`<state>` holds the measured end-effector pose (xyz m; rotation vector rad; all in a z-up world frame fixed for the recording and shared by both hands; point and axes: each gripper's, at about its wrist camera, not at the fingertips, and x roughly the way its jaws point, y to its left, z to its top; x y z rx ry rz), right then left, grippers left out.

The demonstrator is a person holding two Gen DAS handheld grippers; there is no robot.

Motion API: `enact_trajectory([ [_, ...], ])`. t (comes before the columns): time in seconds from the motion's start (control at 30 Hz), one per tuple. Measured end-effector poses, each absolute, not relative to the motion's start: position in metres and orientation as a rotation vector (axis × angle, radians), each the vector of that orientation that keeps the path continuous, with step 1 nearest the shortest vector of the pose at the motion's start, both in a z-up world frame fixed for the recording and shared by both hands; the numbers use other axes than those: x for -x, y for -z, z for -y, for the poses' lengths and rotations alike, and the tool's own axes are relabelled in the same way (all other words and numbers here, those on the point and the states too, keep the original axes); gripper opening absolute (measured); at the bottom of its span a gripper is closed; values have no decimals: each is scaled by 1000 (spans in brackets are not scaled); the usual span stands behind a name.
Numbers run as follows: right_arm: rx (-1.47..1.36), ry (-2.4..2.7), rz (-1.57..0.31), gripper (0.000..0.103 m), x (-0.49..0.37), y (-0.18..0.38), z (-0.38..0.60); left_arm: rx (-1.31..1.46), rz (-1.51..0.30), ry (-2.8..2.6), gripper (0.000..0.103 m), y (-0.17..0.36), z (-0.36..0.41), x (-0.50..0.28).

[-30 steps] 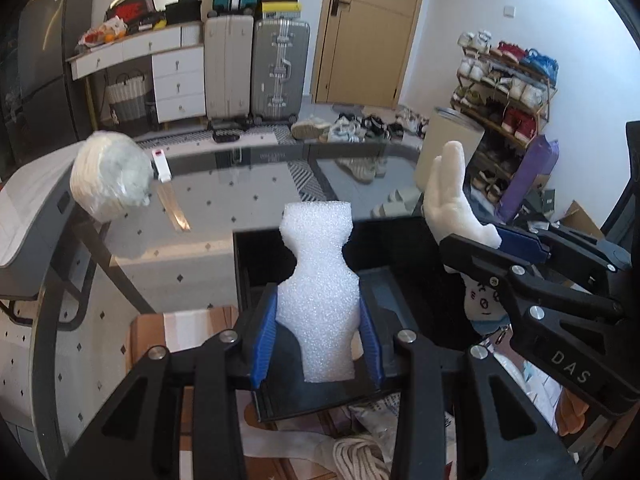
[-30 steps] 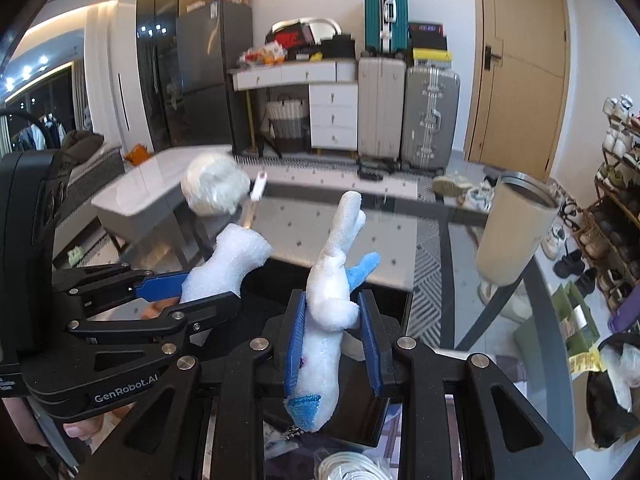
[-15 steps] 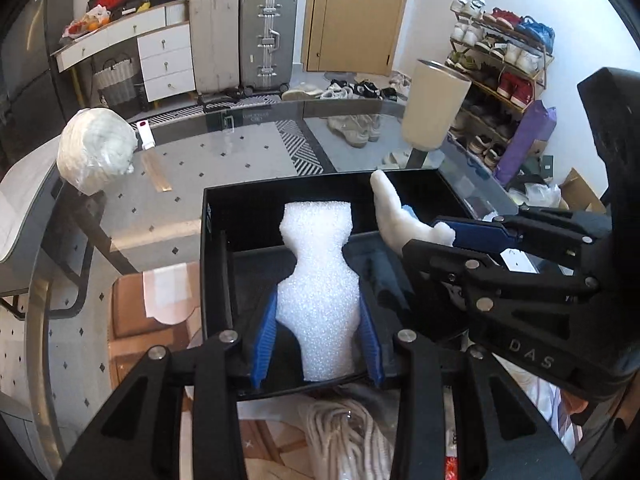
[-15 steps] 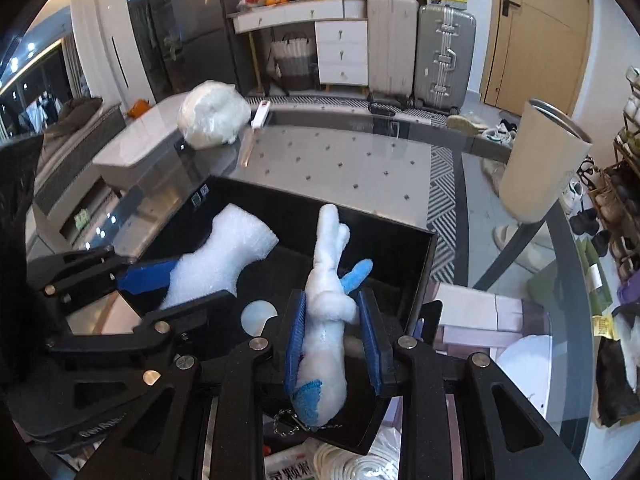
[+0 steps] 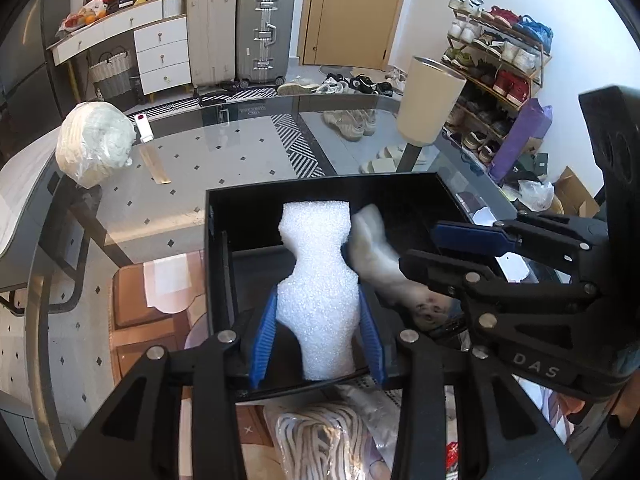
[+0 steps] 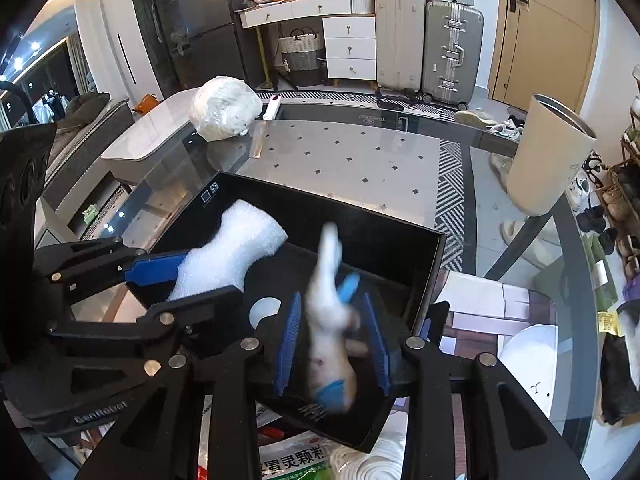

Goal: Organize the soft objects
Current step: 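Lower the foam into the black box with the left gripper while the right gripper drops the bunny in, then grasp the bagged white rope with the left gripper while the right gripper grasps another rope bag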

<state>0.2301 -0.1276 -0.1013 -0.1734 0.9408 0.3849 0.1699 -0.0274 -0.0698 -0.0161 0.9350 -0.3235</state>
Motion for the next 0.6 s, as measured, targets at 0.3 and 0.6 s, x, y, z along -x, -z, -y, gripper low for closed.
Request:
enact_trajectory([
  [0.3,108,-407,-868,68,-201,63,145,34,-890,309,58,43,10,-152],
  [0.6,113,-415,-891,68,-162,54,187,5,-895,352,62,27,-6,-104],
])
